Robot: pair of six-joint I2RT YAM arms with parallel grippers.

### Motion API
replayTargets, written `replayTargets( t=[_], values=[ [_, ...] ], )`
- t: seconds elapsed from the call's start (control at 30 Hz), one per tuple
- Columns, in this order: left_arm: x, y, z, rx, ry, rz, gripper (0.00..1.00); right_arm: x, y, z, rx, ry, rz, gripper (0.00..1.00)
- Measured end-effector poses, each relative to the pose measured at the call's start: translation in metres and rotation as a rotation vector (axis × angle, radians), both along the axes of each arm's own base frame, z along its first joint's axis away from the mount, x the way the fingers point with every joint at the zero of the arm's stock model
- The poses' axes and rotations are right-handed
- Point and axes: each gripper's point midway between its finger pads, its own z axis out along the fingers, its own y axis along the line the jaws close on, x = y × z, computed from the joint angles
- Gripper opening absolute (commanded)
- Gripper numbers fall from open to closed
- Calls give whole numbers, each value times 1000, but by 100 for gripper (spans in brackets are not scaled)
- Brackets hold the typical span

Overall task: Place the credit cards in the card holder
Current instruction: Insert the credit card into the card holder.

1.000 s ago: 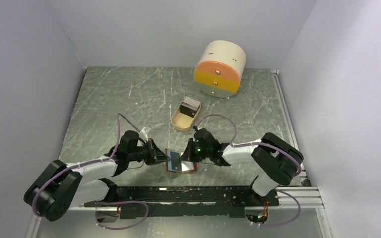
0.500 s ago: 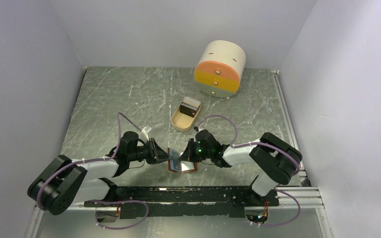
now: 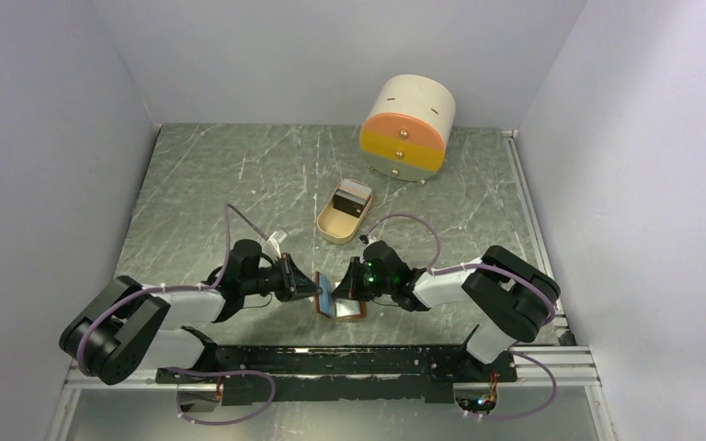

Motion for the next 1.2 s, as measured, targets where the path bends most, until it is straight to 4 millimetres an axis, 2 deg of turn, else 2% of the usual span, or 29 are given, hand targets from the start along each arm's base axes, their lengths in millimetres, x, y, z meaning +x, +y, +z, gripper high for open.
replayTargets(
  t=[0.33,0.73,1.2],
  values=[
    [5,-8,0,83,6,-28,22,0,0,0,-1,0,-1,9],
    [9,4,-5,214,23,9,25,0,-1,0,-5,0,-2,10],
    [8,2,-2,201,26,3,30,1,-1,-1,-14,-2,-2,10]
  ],
)
